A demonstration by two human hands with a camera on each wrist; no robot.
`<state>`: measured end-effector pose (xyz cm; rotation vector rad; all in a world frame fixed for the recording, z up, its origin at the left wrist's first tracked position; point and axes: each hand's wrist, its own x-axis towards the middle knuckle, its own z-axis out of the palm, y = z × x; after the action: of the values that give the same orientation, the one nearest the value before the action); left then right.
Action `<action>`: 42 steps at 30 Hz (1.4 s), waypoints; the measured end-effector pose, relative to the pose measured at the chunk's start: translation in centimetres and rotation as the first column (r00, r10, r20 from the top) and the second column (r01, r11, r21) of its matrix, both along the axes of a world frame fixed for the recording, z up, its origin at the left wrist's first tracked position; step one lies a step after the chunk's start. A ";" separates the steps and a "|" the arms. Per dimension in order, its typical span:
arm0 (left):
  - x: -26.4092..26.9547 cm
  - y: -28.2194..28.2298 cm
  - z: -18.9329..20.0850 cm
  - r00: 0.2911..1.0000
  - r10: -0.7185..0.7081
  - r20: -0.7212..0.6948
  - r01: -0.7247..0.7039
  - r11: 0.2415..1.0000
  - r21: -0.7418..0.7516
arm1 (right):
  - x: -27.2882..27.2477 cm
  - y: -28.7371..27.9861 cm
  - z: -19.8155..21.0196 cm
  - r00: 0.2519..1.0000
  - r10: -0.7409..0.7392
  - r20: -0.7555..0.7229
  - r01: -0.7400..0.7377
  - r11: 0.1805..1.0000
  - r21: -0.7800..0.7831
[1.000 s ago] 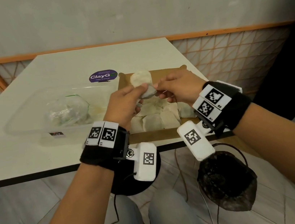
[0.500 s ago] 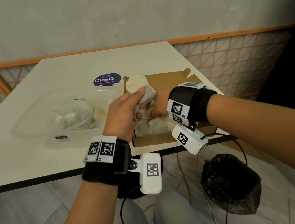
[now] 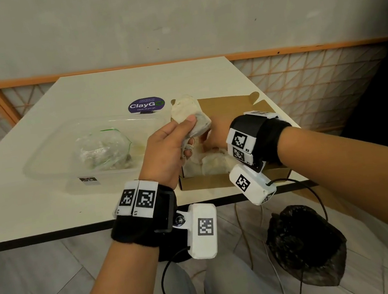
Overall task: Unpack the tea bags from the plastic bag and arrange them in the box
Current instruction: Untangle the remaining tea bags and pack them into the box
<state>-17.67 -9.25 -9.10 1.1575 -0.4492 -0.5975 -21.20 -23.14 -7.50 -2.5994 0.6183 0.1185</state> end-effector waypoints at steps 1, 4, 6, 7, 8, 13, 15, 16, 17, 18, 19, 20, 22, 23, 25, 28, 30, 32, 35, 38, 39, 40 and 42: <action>0.0 0.0 0.0 1.000 0.003 0.005 -0.003 1.000 0.005 | 0.0 0.0 0.1 1.000 -0.014 0.011 0.013 1.000 0.015; 0.1 0.0 -0.1 1.000 0.016 0.007 -0.016 1.000 0.007 | -0.8 0.3 1.5 0.997 -0.027 0.072 0.029 0.999 -0.029; 0.1 0.0 -0.1 1.000 0.022 0.019 -0.022 1.000 0.010 | -1.4 -0.4 2.1 0.979 -0.095 0.182 0.086 0.995 0.057; 0.0 -0.1 -0.2 0.999 0.022 0.028 -0.023 1.000 0.016 | -1.7 -0.9 2.3 0.955 -0.153 0.253 0.119 0.982 0.144; 0.0 -0.2 -0.2 0.999 0.022 0.037 -0.023 0.999 0.023 | -2.1 -1.3 2.4 0.925 -0.224 0.309 0.149 0.958 0.247; -0.2 -1.1 -0.4 0.998 0.020 0.066 -0.025 0.997 0.074 | -3.7 -1.7 1.9 0.793 -0.497 0.353 0.097 0.674 0.732; -0.4 -1.6 -0.4 0.997 0.017 0.075 -0.024 0.995 0.092 | -4.4 -1.2 1.5 0.803 -0.491 0.337 0.047 0.616 0.786; -0.6 -1.9 -0.5 0.997 0.013 0.076 -0.020 0.995 0.097 | -4.7 -0.9 1.2 0.802 -0.493 0.337 0.036 0.603 0.797; -0.8 -2.1 -0.5 0.997 0.008 0.079 -0.016 0.995 0.100 | -5.0 -0.6 1.0 0.796 -0.501 0.339 0.028 0.589 0.807; -1.0 -2.2 -0.6 0.996 0.006 0.086 -0.015 0.994 0.105 | -5.2 -0.5 0.8 0.788 -0.515 0.337 0.028 0.577 0.816; -1.1 -2.3 -0.6 0.995 0.008 0.102 -0.020 0.993 0.115 | -5.4 -0.4 0.7 0.781 -0.525 0.337 0.022 0.563 0.826; -1.3 -2.4 -0.7 0.992 0.015 0.122 -0.030 0.992 0.124 | -5.6 -0.4 0.7 0.776 -0.532 0.339 0.014 0.552 0.834; -1.4 -2.6 -0.7 0.981 0.037 0.188 -0.064 0.988 0.140 | -6.0 -0.3 0.6 0.772 -0.529 0.353 0.003 0.558 0.830; -1.4 -2.6 -0.7 0.972 0.046 0.229 -0.081 0.986 0.146 | -6.1 -0.2 0.5 0.769 -0.517 0.376 -0.009 0.580 0.815; -1.5 -2.7 -0.7 0.950 0.050 0.308 -0.102 0.983 0.154 | -6.3 0.2 0.2 0.757 -0.480 0.444 -0.041 0.643 0.765; -1.5 -2.5 -0.8 0.916 0.057 0.398 -0.142 0.972 0.189 | -6.1 0.2 -0.4 0.734 -0.480 0.480 -0.030 0.684 0.729; -1.3 -2.3 -0.8 0.910 0.135 0.392 -0.219 0.959 0.180 | -6.1 -0.2 -0.7 0.732 -0.522 0.438 0.025 0.663 0.748; -0.9 -1.7 -0.7 0.908 0.273 0.317 -0.321 0.941 0.109 | -6.4 -0.6 -1.2 0.725 -0.556 0.406 0.073 0.649 0.758; 0.0 -0.7 -0.3 0.865 0.451 0.219 -0.458 0.889 -0.022 | -6.9 -1.0 -1.9 0.709 -0.594 0.380 0.099 0.617 0.781; 0.0 -0.3 0.2 0.860 0.422 0.285 -0.440 0.898 -0.003 | -6.8 -1.0 -2.3 0.690 -0.640 0.339 0.089 0.539 0.837; -0.2 -0.5 0.3 0.864 0.374 0.337 -0.407 0.913 0.029 | -6.7 -0.9 -2.4 0.691 -0.640 0.336 0.078 0.527 0.846; -0.6 -0.7 0.2 0.862 0.328 0.387 -0.379 0.923 0.061 | -6.6 -0.8 -2.4 0.693 -0.637 0.338 0.062 0.520 0.852; -1.1 -1.2 -0.1 0.843 0.277 0.461 -0.363 0.925 0.109 | -6.5 -0.4 -2.2 0.696 -0.627 0.349 0.031 0.511 0.859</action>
<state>-18.81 -10.46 -9.22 1.5252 -0.5713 -0.0765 -27.67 -23.58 -9.72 -1.3927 0.6210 -0.5024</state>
